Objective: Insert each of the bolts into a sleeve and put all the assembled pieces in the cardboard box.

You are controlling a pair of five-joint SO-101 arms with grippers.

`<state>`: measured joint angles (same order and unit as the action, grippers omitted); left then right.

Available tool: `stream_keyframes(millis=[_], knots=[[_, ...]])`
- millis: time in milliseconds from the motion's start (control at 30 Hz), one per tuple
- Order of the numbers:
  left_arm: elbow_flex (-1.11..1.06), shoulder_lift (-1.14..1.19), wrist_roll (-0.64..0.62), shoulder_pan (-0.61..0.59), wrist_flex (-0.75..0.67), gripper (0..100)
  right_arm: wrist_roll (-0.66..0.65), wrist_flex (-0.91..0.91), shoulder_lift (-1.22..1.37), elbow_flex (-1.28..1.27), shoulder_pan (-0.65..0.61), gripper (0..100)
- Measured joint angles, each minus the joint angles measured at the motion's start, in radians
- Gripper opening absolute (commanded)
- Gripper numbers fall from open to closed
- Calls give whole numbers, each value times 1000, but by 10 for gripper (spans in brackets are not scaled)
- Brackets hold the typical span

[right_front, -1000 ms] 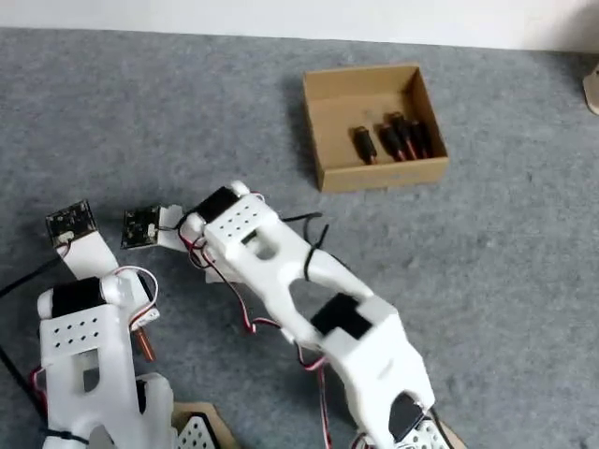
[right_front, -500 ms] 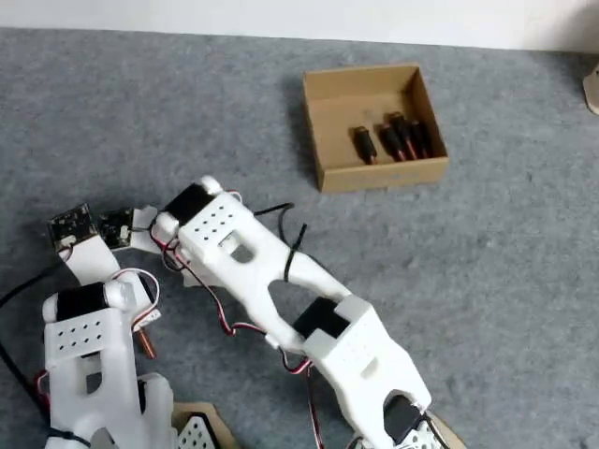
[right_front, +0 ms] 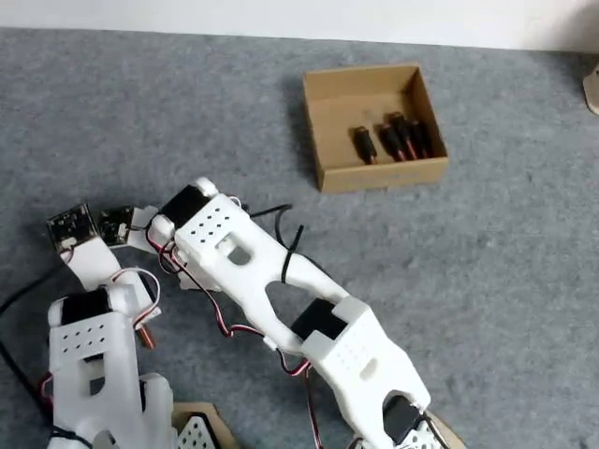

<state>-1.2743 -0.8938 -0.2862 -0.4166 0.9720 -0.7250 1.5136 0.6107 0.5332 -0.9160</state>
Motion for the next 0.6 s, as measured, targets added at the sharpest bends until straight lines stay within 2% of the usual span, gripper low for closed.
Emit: stream_keyframes(millis=[133,467,600], knots=[[-23,-3,0,0,-61,6,0,5,6,2,0,155],[-21,-8,0,0,-81,9,0,71,9,133,0,155],[-21,-18,0,0,-81,9,-55,71,9,150,-2,155]])
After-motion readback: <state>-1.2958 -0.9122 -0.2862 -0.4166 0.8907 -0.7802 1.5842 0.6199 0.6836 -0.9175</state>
